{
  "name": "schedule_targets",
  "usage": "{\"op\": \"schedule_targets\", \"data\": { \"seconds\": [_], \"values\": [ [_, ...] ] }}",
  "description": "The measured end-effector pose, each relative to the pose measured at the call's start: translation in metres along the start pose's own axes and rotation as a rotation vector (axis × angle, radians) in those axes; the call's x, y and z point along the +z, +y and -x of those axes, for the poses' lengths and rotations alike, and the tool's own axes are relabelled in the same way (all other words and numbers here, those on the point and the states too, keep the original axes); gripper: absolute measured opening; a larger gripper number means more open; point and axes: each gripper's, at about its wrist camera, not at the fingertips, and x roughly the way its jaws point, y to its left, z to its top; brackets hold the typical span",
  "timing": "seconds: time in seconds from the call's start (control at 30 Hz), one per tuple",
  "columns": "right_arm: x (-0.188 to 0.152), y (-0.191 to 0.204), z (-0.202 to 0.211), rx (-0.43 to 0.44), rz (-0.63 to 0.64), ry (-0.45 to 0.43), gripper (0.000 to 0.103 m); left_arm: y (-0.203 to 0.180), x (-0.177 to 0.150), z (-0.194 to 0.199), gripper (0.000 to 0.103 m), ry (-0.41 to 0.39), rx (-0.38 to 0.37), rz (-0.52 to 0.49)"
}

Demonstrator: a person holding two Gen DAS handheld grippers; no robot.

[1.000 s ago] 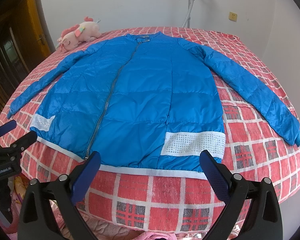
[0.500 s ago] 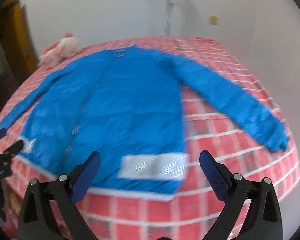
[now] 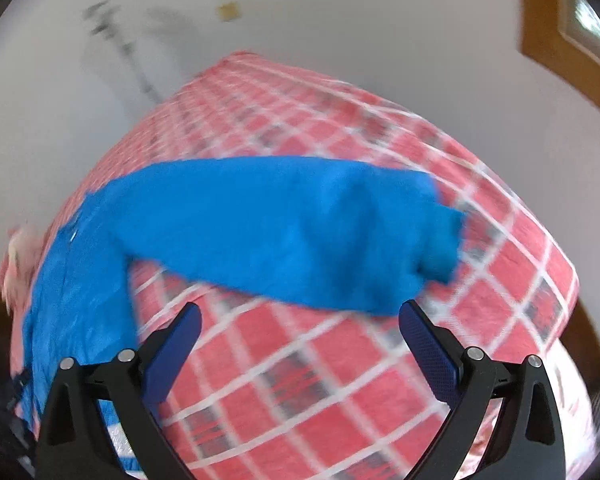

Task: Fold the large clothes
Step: 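Grasp the jacket sleeve cuff with the right tool and lift it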

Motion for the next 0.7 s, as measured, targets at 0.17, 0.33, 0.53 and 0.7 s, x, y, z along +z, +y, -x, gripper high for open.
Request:
{"op": "schedule_targets", "data": {
  "seconds": [0.17, 0.33, 0.53, 0.7],
  "values": [
    [0.017, -0.057, -0.019, -0.026, -0.144, 0.044, 0.098, -0.008, 0.015, -0.027, 0.100, 0.040, -0.033, 0.002],
    [0.026, -0.087, -0.046, 0.033, -0.218, 0.086, 0.089, -0.010, 0.024, -0.043, 0.100, 0.035, -0.034, 0.005],
    [0.036, -0.085, -0.062, 0.028, -0.193, 0.052, 0.063, -0.005, 0.027, -0.054, 0.100, 0.049, -0.033, 0.009],
    [0.043, -0.074, -0.064, 0.092, -0.201, 0.050, 0.033, 0.001, 0.028, -0.056, 0.099, 0.049, -0.036, 0.022]
  ]
}}
